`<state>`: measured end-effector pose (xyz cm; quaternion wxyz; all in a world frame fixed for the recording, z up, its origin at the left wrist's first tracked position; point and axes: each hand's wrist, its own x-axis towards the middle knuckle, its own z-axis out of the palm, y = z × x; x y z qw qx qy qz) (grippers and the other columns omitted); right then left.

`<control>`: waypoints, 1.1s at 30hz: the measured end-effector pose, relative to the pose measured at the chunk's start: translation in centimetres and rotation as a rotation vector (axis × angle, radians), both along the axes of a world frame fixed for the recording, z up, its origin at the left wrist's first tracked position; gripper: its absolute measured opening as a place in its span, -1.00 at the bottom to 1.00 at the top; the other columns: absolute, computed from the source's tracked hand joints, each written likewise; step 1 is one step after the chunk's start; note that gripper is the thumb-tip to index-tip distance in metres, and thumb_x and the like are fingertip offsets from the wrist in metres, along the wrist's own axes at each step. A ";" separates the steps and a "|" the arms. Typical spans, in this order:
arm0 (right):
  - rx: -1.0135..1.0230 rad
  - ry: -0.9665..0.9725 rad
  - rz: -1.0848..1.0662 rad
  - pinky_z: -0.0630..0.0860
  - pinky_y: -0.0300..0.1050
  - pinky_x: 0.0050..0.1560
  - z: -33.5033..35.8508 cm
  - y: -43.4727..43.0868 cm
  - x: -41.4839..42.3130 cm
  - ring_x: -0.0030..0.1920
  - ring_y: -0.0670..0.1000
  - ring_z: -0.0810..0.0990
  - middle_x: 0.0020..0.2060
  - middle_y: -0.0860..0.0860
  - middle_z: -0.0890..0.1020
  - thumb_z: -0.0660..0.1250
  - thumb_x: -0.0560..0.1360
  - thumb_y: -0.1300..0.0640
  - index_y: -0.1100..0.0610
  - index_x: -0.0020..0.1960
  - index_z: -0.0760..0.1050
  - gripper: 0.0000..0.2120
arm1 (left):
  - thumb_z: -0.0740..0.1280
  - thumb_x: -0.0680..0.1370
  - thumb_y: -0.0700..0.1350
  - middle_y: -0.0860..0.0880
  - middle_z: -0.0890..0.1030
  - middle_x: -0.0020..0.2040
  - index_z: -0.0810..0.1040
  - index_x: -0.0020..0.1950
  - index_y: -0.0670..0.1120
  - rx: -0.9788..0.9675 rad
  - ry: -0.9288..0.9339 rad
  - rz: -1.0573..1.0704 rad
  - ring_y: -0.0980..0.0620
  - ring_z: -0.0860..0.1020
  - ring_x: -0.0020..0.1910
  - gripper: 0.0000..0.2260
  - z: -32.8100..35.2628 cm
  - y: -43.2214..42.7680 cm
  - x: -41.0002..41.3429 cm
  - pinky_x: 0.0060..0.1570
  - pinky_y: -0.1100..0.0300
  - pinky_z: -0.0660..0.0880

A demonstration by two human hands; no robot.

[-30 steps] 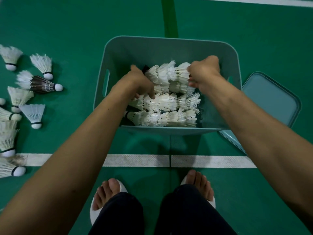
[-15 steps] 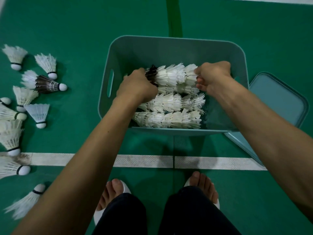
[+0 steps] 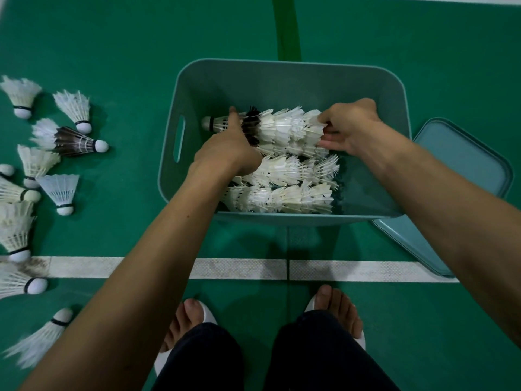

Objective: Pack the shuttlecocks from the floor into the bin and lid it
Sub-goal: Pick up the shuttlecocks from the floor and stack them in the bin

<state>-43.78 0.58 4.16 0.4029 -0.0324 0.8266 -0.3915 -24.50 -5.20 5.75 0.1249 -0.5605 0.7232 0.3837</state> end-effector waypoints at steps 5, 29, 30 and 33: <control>-0.047 -0.016 -0.016 0.67 -0.09 -0.36 0.9 1.3 0.3 -0.25 0.08 0.72 -0.10 0.13 0.69 0.48 0.50 0.21 0.25 0.01 0.58 -0.85 | 0.37 0.54 -0.23 -0.18 0.48 0.44 -0.22 0.67 0.08 -0.026 0.033 0.008 -0.11 0.52 0.02 -0.07 -0.1 -0.3 0.5 0.10 0.03 0.49; -0.308 0.659 0.688 0.64 -0.08 0.01 10.7 -2.9 13.9 -0.14 -0.10 0.66 -0.20 -0.06 0.69 0.41 0.48 0.11 0.12 -0.11 0.70 -0.89 | 0.36 0.41 -0.05 0.11 0.64 -0.21 0.65 0.06 0.08 -0.599 0.305 0.241 -0.06 0.64 -0.06 -0.76 6.7 -0.4 9.9 -0.03 0.04 0.59; -0.343 0.660 0.740 0.63 -0.06 0.01 10.8 -3.9 16.2 -0.12 -0.08 0.67 -0.21 -0.06 0.70 0.40 0.46 0.10 0.11 -0.12 0.70 -0.87 | 0.36 0.41 -0.04 0.13 0.61 -0.24 0.65 0.04 0.07 -0.619 0.307 0.310 -0.04 0.63 -0.08 -0.77 6.5 -0.4 11.3 -0.07 0.07 0.57; -0.393 0.648 0.885 0.62 -0.02 -0.02 10.5 -6.7 23.3 -0.09 0.02 0.70 -0.21 0.01 0.73 0.37 0.40 0.08 0.13 -0.14 0.71 -0.82 | 0.36 0.39 -0.05 0.14 0.59 -0.29 0.59 -0.04 0.04 -0.639 0.298 0.538 -0.01 0.61 -0.18 -0.84 4.5 -0.7 16.6 -0.24 0.13 0.48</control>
